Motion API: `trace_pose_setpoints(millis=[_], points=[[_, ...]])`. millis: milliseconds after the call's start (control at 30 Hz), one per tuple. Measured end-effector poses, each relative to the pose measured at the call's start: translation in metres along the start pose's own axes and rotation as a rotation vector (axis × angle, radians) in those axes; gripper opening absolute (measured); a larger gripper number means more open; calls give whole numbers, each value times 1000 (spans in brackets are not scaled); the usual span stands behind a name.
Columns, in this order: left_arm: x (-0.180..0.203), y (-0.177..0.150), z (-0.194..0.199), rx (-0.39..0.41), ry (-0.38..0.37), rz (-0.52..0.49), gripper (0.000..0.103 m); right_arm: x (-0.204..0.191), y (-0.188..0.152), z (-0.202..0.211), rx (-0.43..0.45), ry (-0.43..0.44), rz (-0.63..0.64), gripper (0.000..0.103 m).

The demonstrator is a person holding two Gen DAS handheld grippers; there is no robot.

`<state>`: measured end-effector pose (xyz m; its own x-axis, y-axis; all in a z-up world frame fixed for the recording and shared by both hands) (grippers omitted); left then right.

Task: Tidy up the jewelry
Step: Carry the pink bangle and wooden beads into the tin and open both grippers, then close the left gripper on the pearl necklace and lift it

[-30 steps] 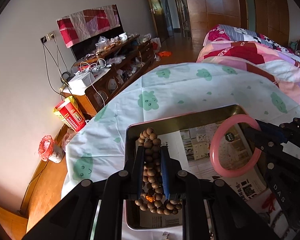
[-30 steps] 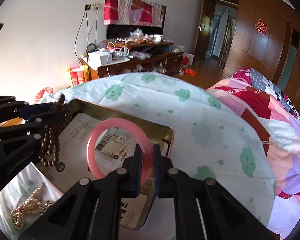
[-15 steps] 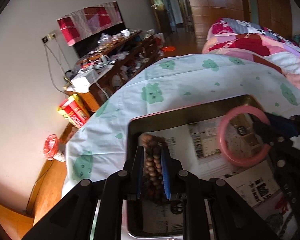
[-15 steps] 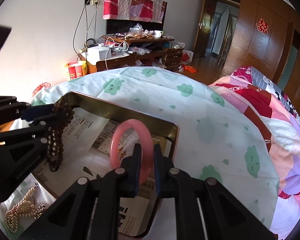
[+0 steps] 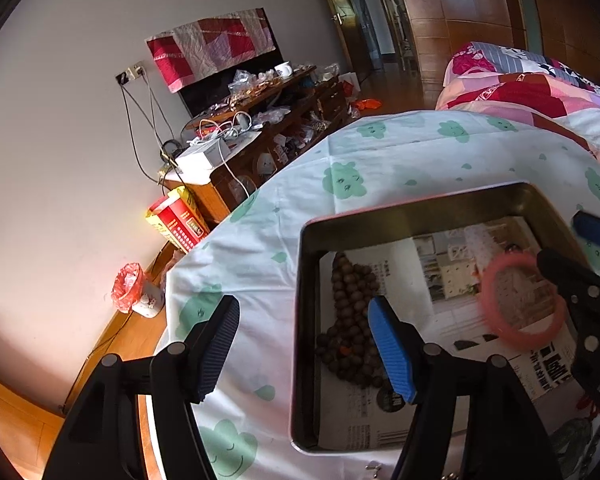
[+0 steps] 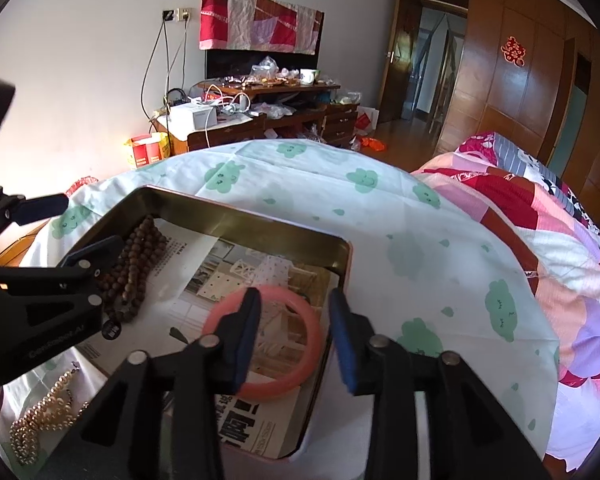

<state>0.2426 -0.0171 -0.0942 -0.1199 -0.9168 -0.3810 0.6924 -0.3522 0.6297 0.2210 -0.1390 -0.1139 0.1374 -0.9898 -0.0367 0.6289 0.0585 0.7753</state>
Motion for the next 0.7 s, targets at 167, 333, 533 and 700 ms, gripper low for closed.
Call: trace_pose_setpoints(millis=[167, 333, 533, 700], points=[[-4, -6, -1, -10, 2, 18, 67, -2, -1, 5, 12, 0, 4, 48], [-5, -10, 0, -14, -1, 24, 68, -3, -1, 5, 12, 0, 4, 48], [-5, -11, 4, -13, -5, 29, 68, -4, -3, 6, 11, -4, 4, 48], [-6, -13, 8, -12, -8, 35, 68, -4, -4, 8, 16, -4, 2, 56]])
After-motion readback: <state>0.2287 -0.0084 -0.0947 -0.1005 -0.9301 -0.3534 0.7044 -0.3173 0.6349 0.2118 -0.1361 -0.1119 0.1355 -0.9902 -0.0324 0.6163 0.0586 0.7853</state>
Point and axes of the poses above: each gripper's, at about its wrist camera, not at the fingertips, and z roughly against the way its jaws point, x to its right, y to its top, the point moved 6 cm from there along -z, roughly the way its jaws point, and after that the axes turned 7 degrees about -z, right-handed, at the moved point
